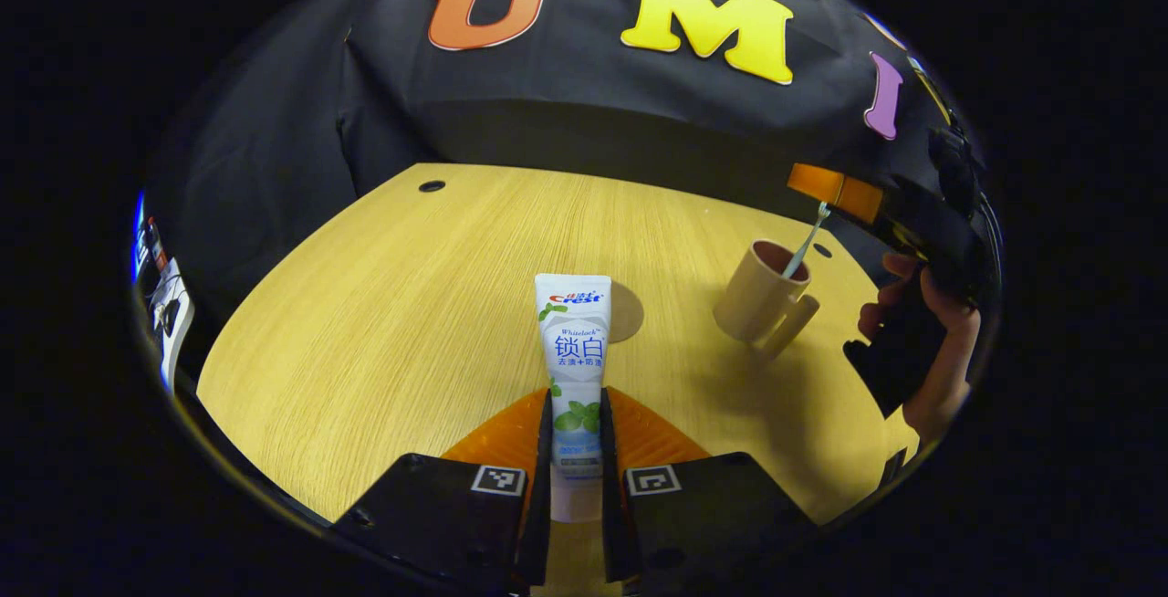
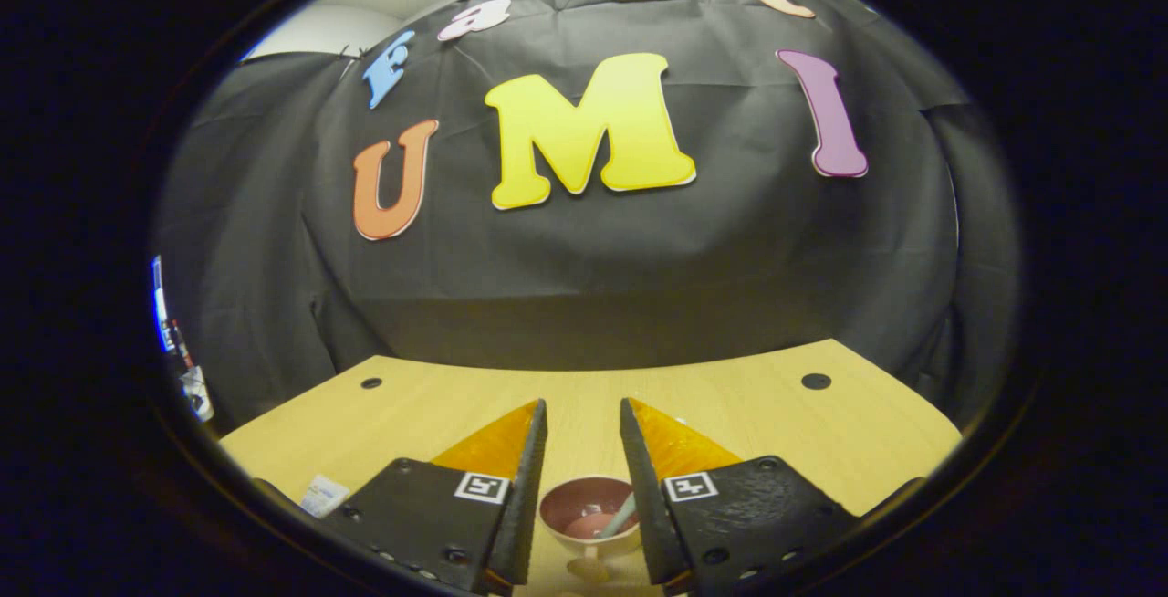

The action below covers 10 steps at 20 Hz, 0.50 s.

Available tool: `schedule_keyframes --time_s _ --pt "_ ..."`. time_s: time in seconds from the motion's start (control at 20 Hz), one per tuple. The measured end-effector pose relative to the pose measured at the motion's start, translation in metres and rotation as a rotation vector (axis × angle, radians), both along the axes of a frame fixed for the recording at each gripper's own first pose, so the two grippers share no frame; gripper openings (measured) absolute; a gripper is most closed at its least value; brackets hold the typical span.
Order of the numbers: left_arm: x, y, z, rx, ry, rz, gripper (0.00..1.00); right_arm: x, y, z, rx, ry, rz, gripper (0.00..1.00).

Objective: Put the toothbrush and toothpaste on the desktop into the cup, then pick up the cup and place it on the coaster on the desktop.

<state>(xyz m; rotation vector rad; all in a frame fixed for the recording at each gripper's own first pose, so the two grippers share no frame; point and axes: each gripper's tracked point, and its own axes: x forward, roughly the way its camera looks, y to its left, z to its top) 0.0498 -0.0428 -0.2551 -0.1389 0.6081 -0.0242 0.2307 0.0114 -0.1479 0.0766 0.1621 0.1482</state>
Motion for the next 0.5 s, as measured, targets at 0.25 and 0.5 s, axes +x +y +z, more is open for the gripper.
schedule_keyframes --time_s 0.25,0.5 --pt "0.044 -0.027 0.053 -0.002 -0.182 -0.043 0.26 -0.014 -0.017 0.020 -0.025 -0.003 -0.017 0.52" --pt "0.096 -0.078 0.097 -0.002 -0.388 -0.136 0.26 -0.024 -0.045 0.027 -0.050 0.001 -0.032 0.66"
